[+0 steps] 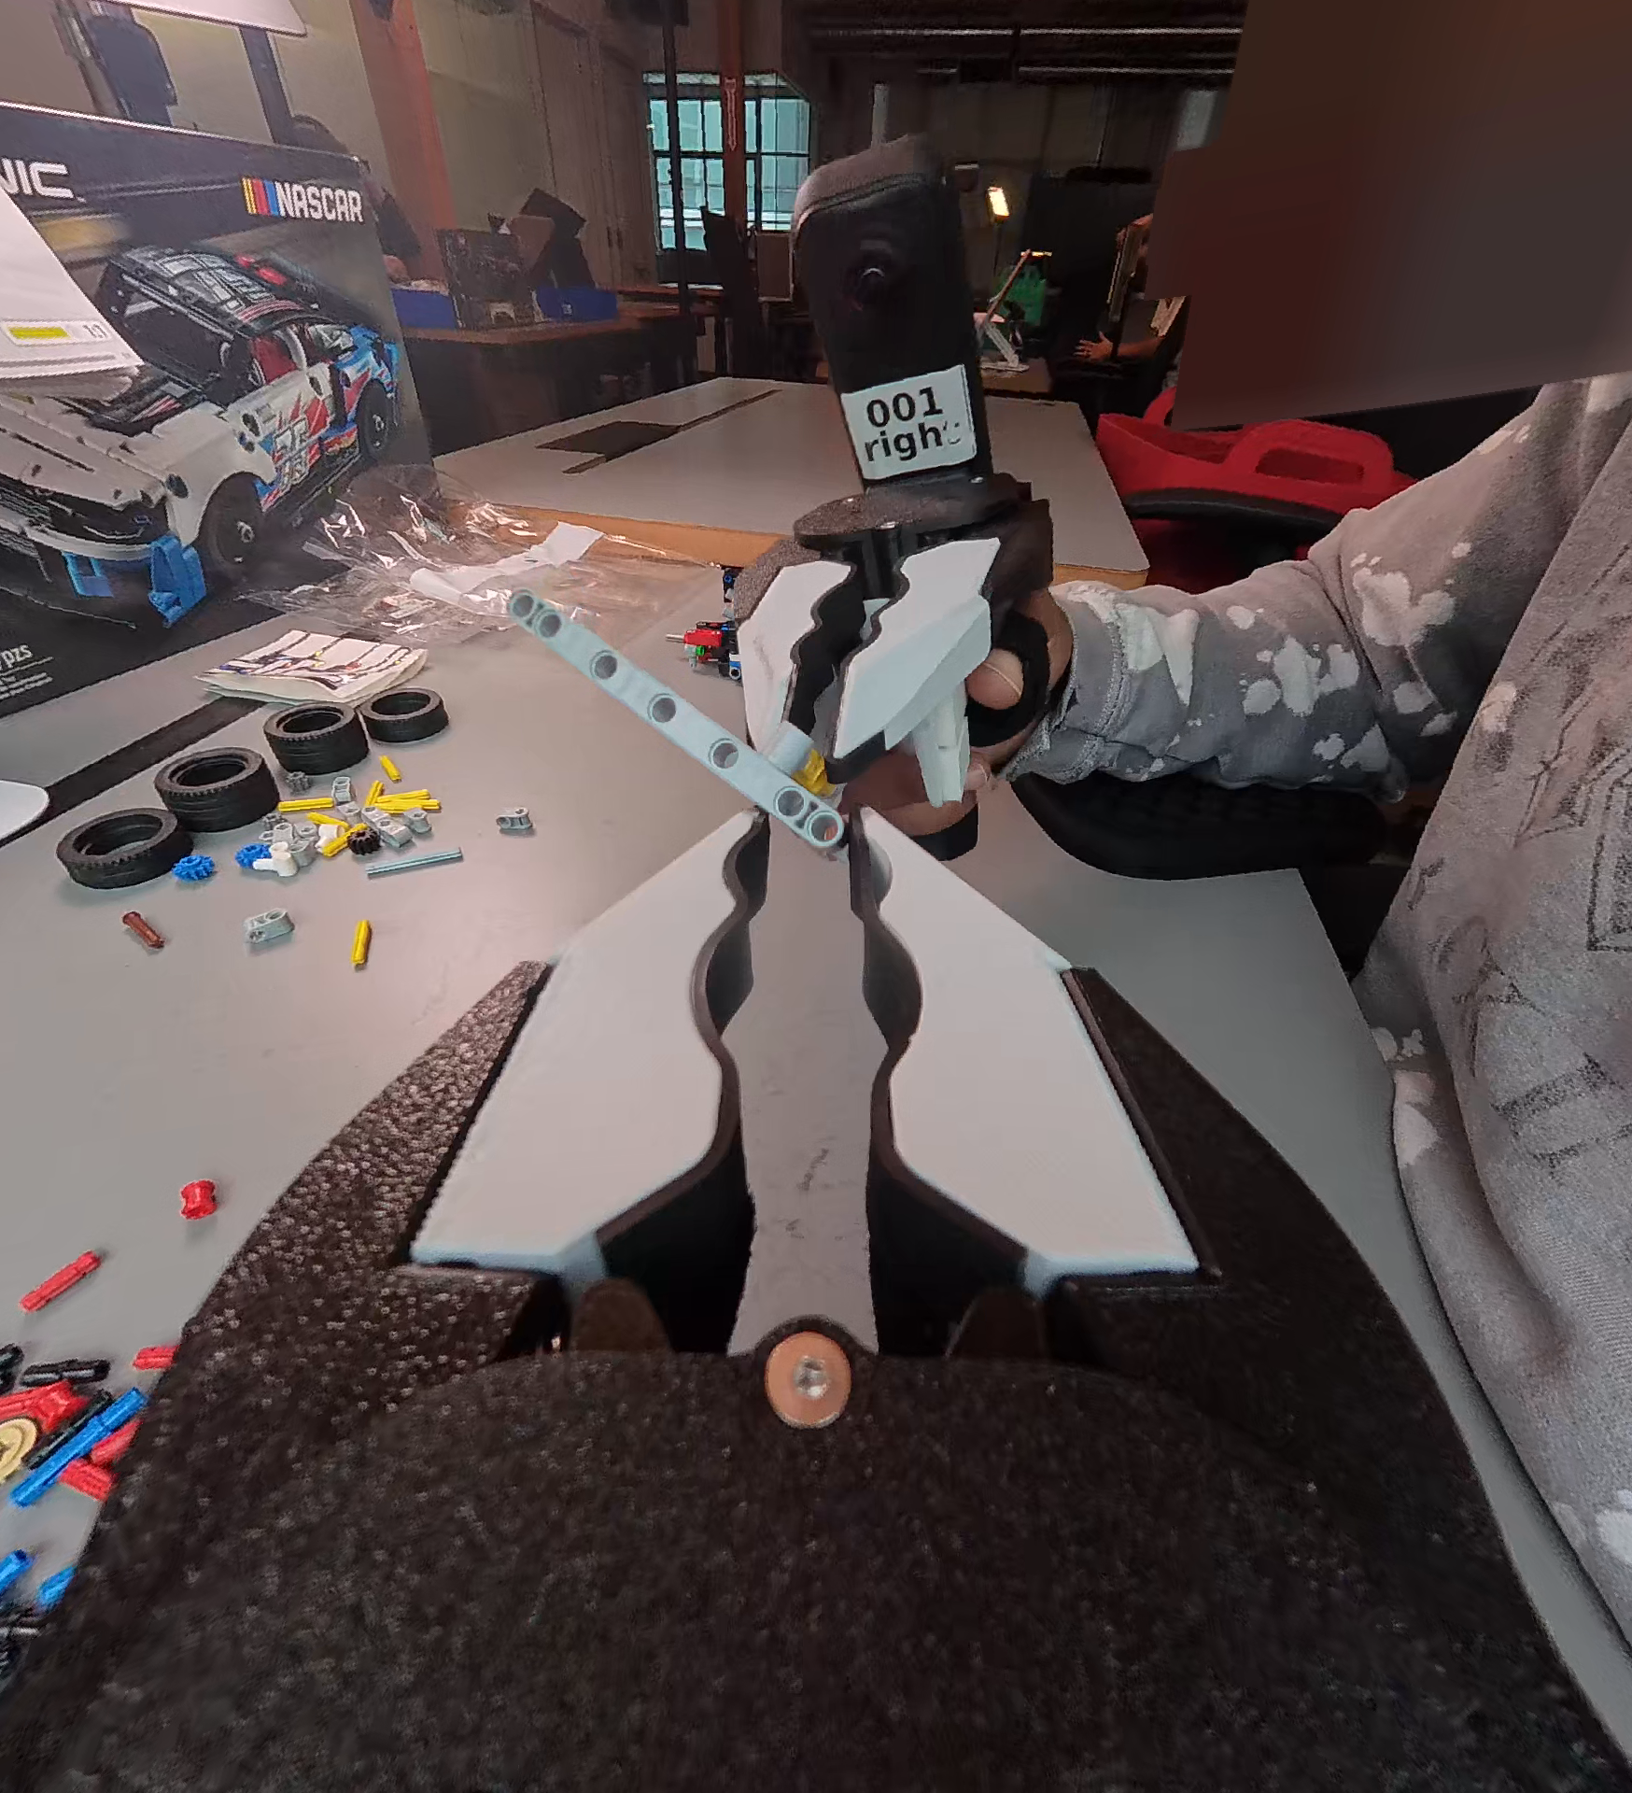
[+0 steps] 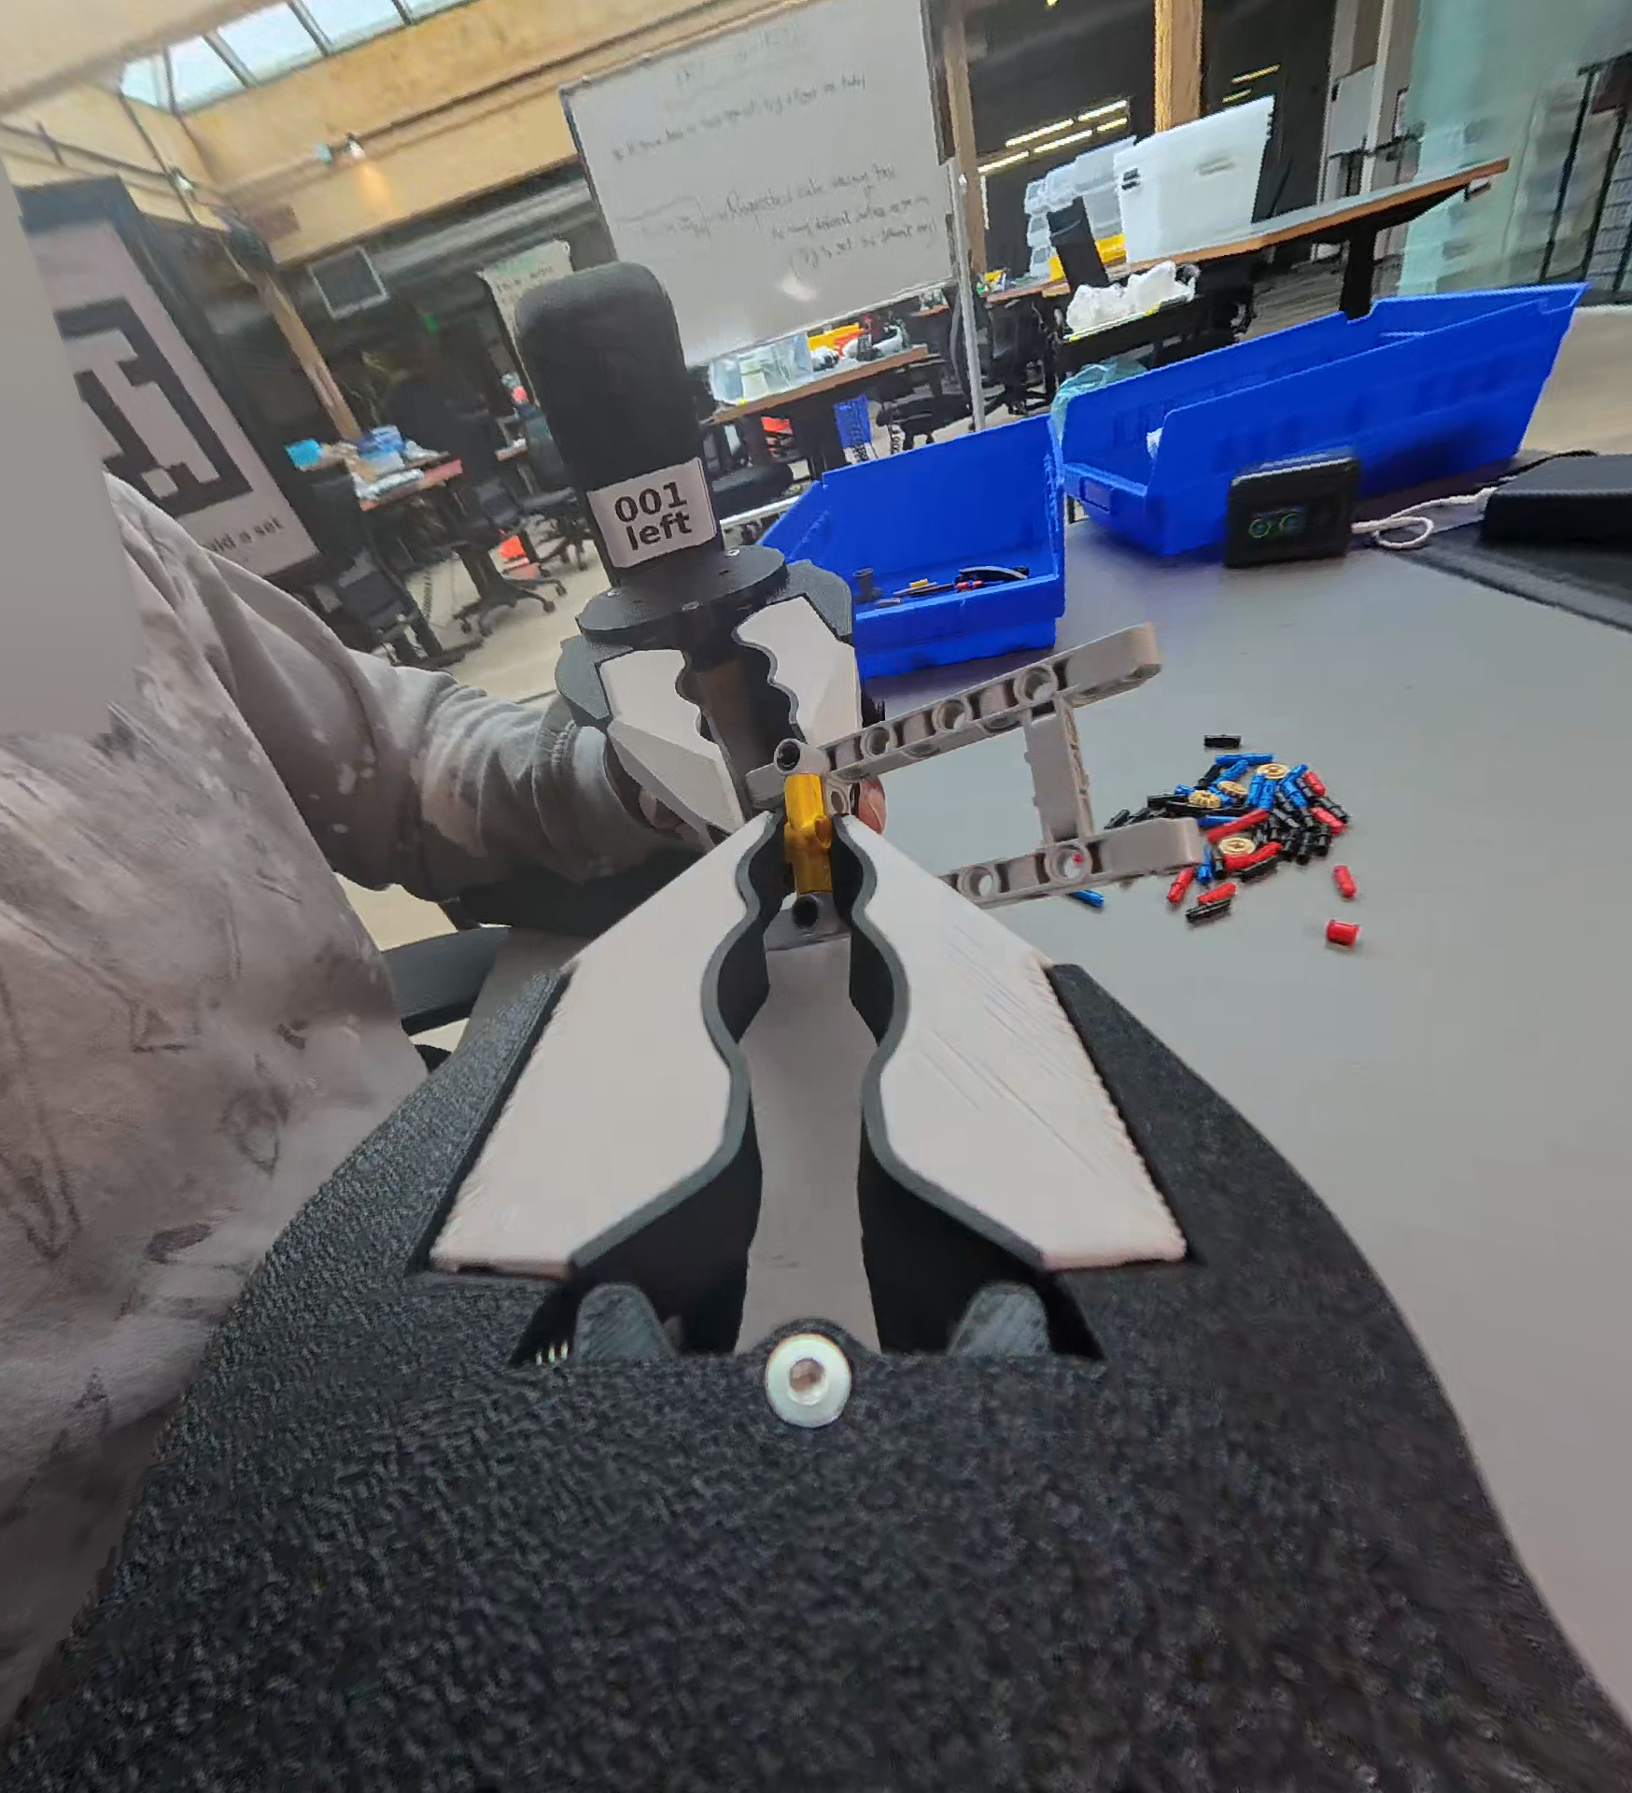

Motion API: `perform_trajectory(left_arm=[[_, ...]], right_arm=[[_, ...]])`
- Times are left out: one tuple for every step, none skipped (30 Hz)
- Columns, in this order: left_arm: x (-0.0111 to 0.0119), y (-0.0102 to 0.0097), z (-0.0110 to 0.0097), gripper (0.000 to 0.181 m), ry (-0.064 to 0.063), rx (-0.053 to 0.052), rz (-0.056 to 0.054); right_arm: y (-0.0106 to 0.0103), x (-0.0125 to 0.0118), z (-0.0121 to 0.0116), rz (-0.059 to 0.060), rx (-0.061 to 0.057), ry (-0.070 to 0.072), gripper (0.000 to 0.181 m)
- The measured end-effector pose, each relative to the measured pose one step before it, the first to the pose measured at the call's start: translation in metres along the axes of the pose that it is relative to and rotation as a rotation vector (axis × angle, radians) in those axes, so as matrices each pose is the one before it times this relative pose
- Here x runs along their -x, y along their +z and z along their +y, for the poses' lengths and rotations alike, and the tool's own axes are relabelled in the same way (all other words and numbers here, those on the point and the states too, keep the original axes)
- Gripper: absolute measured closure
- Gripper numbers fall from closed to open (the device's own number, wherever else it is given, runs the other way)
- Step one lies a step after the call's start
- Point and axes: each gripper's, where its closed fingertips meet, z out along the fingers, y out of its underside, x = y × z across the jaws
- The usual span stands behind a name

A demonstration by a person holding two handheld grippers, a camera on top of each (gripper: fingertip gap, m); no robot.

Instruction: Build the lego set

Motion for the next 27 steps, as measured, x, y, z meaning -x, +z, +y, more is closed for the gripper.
perform_trajectory(left_arm=[[-0.00045,-0.00018,-0.00094,0.166,-0.0048,-0.0048,0.0032],[-0.00042,-0.00009,-0.00036,0.166,-0.0017,-0.0020,0.0024],[-0.00035,0.00008,-0.00033,0.166,0.0006,-0.0025,0.0007],[-0.00064,-0.00017,-0.00081,0.166,0.0008,-0.0048,0.0013],[-0.00040,-0.00015,-0.00097,0.168,0.0016,-0.0060,-0.0006],[0.00031,-0.00044,-0.00143,0.171,0.0049,-0.0088,-0.0051],[-0.00011,-0.00057,-0.00148,0.171,0.0054,-0.0092,-0.0010],[0.00024,-0.00041,-0.00102,0.170,0.0012,-0.0055,-0.0015],[0.00136,-0.00038,-0.00059,0.168,-0.0004,-0.0023,-0.0090],[0.00210,-0.00041,-0.00029,0.166,0.0032,-0.0008,-0.0128],[0.00129,-0.00068,-0.00035,0.166,0.0064,-0.0014,-0.0072],[0.00047,-0.00072,-0.00055,0.164,0.0062,-0.0028,-0.0016],[0.00096,-0.00051,-0.00013,0.163,0.0069,-0.0004,-0.0059],[0.00030,-0.00043,0.00036,0.160,0.0135,0.0018,-0.0027],[-0.00082,-0.00036,0.00004,0.157,0.0148,0.0002,0.0034],[-0.00129,-0.00021,-0.00066,0.156,0.0108,-0.0040,0.0046],[-0.00158,-0.00003,-0.00060,0.154,0.0105,-0.0041,0.0056],[-0.00064,0.00025,0.00047,0.152,0.0132,0.0033,0.0004],[-0.00001,0.00045,0.00174,0.149,0.0170,0.0101,-0.0043],[-0.00076,0.00060,0.00239,0.144,0.0190,0.0123,0.0022],[-0.00101,0.00068,0.00303,0.141,0.0167,0.0150,0.0048],[-0.00121,0.00063,0.00286,0.140,0.0147,0.0140,0.0050],[-0.00135,0.00043,0.00208,0.138,0.0139,0.0097,0.0067],[-0.00203,0.00027,0.00172,0.138,0.0112,0.0077,0.0110],[-0.00202,0.00033,0.00195,0.140,0.0066,0.0097,0.0130],[-0.00209,0.00018,0.00170,0.144,0.0019,0.0081,0.0135],[-0.00113,0.00011,0.00074,0.147,-0.0054,0.0030,0.0080]], right_arm=[[-0.00018,0.00027,-0.00033,-0.0169,-0.0085,0.0327,0.173],[-0.00019,-0.00001,-0.00043,-0.0161,-0.0086,0.0326,0.173],[-0.00030,0.00018,-0.00046,-0.0182,-0.0088,0.0335,0.172],[-0.00040,0.00074,-0.00050,-0.0230,-0.0096,0.0348,0.172],[-0.00057,0.00155,-0.00111,-0.0301,-0.0139,0.0364,0.173],[-0.00050,0.00081,-0.00105,-0.0262,-0.0148,0.0412,0.173],[-0.00018,0.00016,-0.00039,-0.0203,-0.0116,0.0362,0.173],[0.00005,0.00080,0.00016,-0.0230,-0.0078,0.0303,0.173],[0.00027,0.00159,-0.00019,-0.0245,-0.0082,0.0267,0.173],[0.00032,0.00170,-0.00062,-0.0236,-0.0092,0.0270,0.173],[0.00038,0.00176,-0.00005,-0.0245,-0.0052,0.0280,0.173],[0.00017,0.00224,0.00000,-0.0283,-0.0053,0.0283,0.173],[0.00006,0.00199,-0.00048,-0.0274,-0.0084,0.0321,0.173],[0.00008,0.00095,0.00042,-0.0219,-0.0021,0.0330,0.173],[0.00008,-0.00035,0.00053,-0.0124,-0.0014,0.0295,0.173],[0.00008,-0.00015,0.00024,-0.0145,-0.0043,0.0305,0.173],[0.00033,-0.00009,0.00126,-0.0182,0.0029,0.0445,0.173],[0.00058,-0.00057,0.00157,-0.0171,0.0051,0.0531,0.173],[0.00027,-0.00172,0.00043,-0.0105,-0.0039,0.0510,0.173],[0.00038,-0.00089,0.00147,-0.0174,0.0016,0.0543,0.173],[0.00063,-0.00058,0.00167,-0.0196,0.0026,0.0565,0.173],[0.00095,-0.00041,0.00177,-0.0186,0.0022,0.0488,0.173],[0.00131,-0.00003,0.00274,-0.0163,0.0096,0.0375,0.173],[0.00148,-0.00123,0.00232,-0.0041,0.0075,0.0257,0.173],[0.00127,-0.00153,0.00087,0.0020,-0.0006,0.0185,0.173],[0.00080,-0.00126,0.00019,0.0015,-0.0029,0.0190,0.173],[0.00012,-0.00090,-0.00068,0.0005,-0.0061,0.0153,0.173]])
